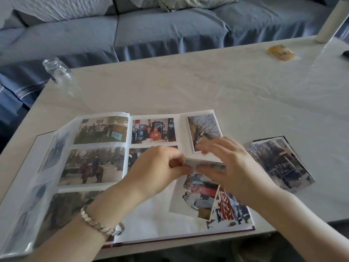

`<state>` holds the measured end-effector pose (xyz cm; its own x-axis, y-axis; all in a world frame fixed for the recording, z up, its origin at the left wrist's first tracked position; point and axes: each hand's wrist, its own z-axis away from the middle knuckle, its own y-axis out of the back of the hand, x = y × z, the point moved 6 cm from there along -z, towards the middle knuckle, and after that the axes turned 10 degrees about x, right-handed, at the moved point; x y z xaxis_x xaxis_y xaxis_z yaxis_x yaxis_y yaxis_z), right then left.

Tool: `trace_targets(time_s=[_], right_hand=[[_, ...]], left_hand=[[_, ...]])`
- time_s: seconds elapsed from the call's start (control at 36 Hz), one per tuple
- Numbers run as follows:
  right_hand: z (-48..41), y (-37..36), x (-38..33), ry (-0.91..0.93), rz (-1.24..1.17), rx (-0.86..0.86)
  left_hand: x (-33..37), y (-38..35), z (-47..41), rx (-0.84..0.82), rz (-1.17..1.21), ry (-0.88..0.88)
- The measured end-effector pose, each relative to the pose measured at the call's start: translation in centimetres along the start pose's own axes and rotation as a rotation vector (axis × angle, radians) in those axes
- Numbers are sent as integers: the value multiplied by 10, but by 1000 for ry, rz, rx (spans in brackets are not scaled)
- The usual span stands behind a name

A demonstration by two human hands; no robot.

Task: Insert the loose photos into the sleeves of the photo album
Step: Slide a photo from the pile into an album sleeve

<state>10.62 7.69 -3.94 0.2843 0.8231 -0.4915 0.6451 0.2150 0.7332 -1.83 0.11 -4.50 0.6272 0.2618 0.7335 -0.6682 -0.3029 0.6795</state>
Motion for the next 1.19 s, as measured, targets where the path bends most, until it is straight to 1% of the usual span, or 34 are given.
trace_targets(time_s=[0.03, 0.06, 0.11, 0.14, 0.19, 0.25, 0.31, 0.36, 0.42, 0.44, 0.53, 0.72, 0.81, 0.86, 1.0, 1.11, 1.19], right_hand=[[-2, 0, -4, 22, 0, -27], [-3, 0, -6, 1, -18, -68], [-2, -1, -2, -175, -71, -150], [2, -2, 4, -275, -110, -161], [12, 0, 21, -450, -208, -96], [20, 7, 40, -570, -240, 34], [31, 12, 54, -659, -228, 115], [43, 14, 59, -692, -208, 150], [52, 14, 59, -696, -194, 159], [56, 13, 57, -696, -192, 163], [64, 11, 53, -664, -155, 171], [71, -4, 38, -581, -86, 62], [76, -7, 36, -562, -78, 42], [78, -4, 35, -543, -75, 77], [71, 17, 31, -409, 15, 280], [67, 24, 26, -341, 36, 314], [67, 20, 24, -317, 22, 302]], left_hand=[[4, 3, 0, -9, -32, -29], [7, 6, 0, 0, -47, -48], [10, 12, 0, 69, -35, -77], [9, 14, 0, 108, -42, -85], [0, 16, 1, 169, -148, -88], [-14, 12, 3, 166, -305, -62], [-32, 6, 8, 141, -431, -52], [-53, -3, 14, 76, -556, -4], [-74, -12, 23, -23, -691, 78], [-80, -15, 26, -45, -739, 89], [-84, -21, 32, -33, -814, 41], [-85, -22, 31, -33, -816, 46], [-87, -23, 30, -32, -827, 51], [-87, -22, 31, -29, -830, 50], [-85, -23, 32, -5, -834, 31], [-82, -22, 31, 0, -831, 17], [-86, -22, 32, -8, -856, 11]])
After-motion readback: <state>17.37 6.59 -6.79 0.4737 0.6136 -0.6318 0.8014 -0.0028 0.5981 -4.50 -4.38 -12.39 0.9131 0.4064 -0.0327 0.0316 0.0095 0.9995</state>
